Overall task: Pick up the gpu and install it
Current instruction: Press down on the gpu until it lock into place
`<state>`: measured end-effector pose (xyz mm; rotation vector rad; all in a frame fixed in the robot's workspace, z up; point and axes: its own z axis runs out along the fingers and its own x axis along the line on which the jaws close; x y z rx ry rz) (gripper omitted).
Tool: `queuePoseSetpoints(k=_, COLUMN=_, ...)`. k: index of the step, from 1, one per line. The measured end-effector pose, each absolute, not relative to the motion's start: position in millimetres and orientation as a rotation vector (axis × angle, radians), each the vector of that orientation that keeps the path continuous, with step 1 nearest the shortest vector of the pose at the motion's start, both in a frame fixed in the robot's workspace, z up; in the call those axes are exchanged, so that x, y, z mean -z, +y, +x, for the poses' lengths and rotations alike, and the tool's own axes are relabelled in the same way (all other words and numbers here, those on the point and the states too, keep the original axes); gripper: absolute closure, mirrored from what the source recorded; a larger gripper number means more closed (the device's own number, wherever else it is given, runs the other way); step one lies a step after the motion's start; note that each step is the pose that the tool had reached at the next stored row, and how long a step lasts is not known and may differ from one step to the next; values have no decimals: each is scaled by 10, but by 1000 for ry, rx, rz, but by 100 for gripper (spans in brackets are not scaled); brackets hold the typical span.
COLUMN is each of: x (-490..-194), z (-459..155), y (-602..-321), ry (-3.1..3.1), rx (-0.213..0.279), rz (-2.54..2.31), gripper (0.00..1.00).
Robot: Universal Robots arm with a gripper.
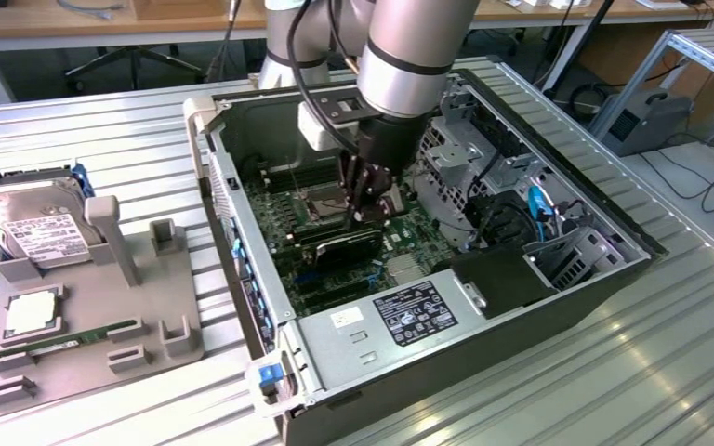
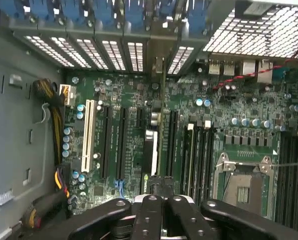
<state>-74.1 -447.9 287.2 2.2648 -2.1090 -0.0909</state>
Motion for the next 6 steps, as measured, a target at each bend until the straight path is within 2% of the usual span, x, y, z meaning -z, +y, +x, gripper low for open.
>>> queuePoseSetpoints(k=6, x=-2872, z=-737, y=-4478, ry=-2109, rx=91, rz=2265, gripper=89)
